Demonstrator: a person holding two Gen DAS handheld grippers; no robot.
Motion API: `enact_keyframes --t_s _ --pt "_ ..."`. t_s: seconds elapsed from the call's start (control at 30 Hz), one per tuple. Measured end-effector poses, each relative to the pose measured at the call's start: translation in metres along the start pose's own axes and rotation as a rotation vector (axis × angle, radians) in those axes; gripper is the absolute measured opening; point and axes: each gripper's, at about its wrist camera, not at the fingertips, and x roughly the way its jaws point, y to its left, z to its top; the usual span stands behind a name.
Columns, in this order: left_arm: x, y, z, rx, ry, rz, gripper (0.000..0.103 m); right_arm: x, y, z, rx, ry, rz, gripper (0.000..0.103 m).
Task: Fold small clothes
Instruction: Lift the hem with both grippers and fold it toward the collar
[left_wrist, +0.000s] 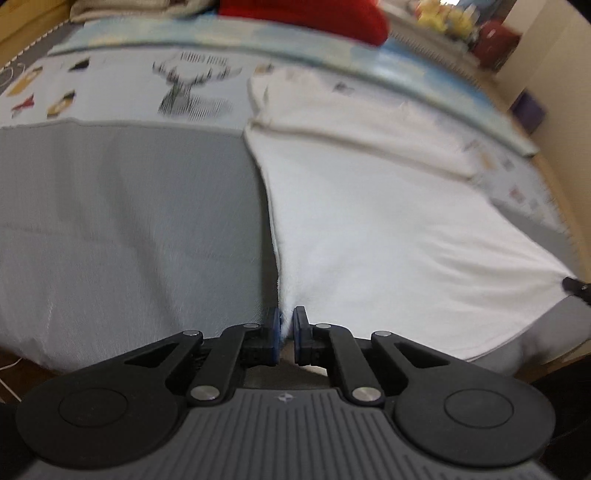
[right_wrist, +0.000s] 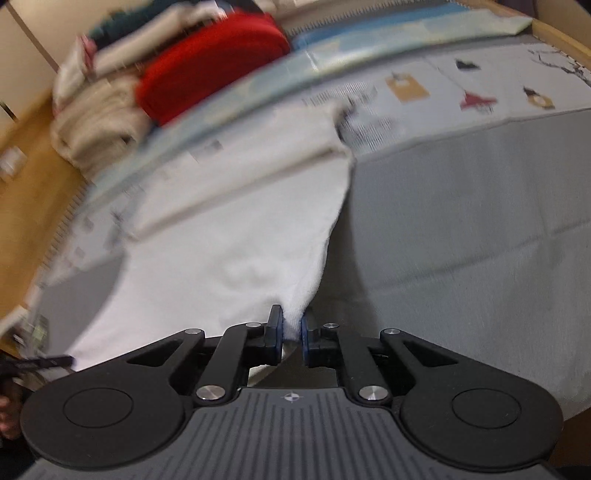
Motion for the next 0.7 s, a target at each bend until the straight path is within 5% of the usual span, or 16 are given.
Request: enact_keyframes --t_s 0.37,0.5,0.7 --pt "-0.134 0.015 -0.022 0.052 -0.083 -0.239 0.006 -0.12 -0.01 -0.018 -0.046 -0.043 0.286 0.009" --pt "-0.112 0.019 -0.007 0.02 -0.061 -0.226 0.006 -0.133 -0.027 -0.008 0.041 -0.1 0.335 0.009" --pt "-0.024 0.023 0.067 -0.014 -0.012 -0.167 0.006 -0.069 -0.018 0.037 0.037 -0.075 0.246 0.009"
